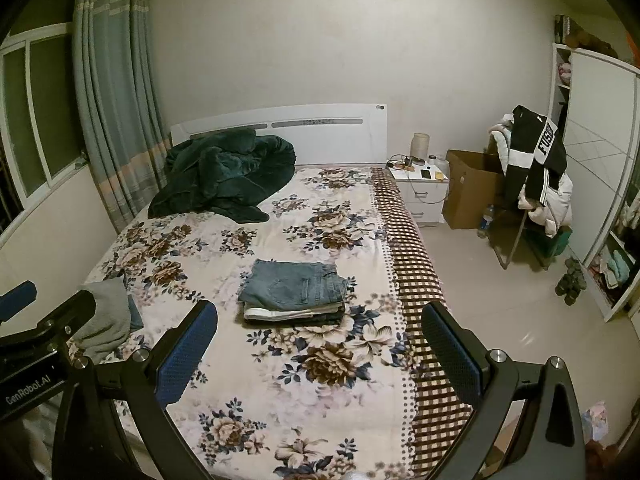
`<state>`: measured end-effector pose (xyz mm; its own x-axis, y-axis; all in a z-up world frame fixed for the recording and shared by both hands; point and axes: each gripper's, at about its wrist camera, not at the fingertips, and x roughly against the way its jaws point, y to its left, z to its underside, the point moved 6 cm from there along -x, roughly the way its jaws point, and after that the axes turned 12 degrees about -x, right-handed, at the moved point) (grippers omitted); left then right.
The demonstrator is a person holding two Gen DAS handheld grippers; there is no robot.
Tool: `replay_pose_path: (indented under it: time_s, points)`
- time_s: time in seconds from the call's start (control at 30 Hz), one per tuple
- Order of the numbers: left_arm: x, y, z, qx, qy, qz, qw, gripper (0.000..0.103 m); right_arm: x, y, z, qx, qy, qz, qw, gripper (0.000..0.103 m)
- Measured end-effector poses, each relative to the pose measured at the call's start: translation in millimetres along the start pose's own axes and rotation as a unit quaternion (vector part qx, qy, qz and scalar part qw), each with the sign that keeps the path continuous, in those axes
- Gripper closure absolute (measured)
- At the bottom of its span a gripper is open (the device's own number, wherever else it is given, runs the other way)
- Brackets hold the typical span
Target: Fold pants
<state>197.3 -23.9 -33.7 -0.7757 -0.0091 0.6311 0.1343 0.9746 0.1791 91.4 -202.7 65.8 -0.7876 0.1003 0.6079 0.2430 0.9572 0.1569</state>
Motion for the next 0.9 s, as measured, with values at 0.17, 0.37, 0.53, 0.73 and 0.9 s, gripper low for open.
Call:
replay_pose_path:
  time_s: [0.17, 0.37, 0.53, 0.73, 0.9]
  points:
    - [1.2, 0.1, -0.8, -0.001, 0.0, -0.001, 1.0, 0.004, 2.1, 2.6, -0.8, -0.002, 0.001, -0.001, 1.0, 0.0]
    - [0.0, -2.2, 0.9, 0.0, 0.0, -0.001, 1.0, 0.004, 1.3, 3.1, -0.7, -0.001, 0.001, -0.001, 1.0, 0.0]
    - [0.9, -2.7, 1.0, -0.001, 0.0, -0.001, 1.0, 0.004, 2.0, 2.7, -0.2, -0.002, 0.002, -0.001, 1.0, 0.0]
    - [1.7, -3.1, 0.5, -0.001, -0.001, -0.002, 1.0, 0.004, 3.1, 4.3, -0.2, -0.003, 0.002, -0.002, 1.0, 0.0]
    - [0.6, -4.6, 2.4, -0.001, -0.001, -0.003, 1.0, 0.004, 3.6, 4.0, -0.2, -0.003, 0.002, -0.001, 1.0, 0.0]
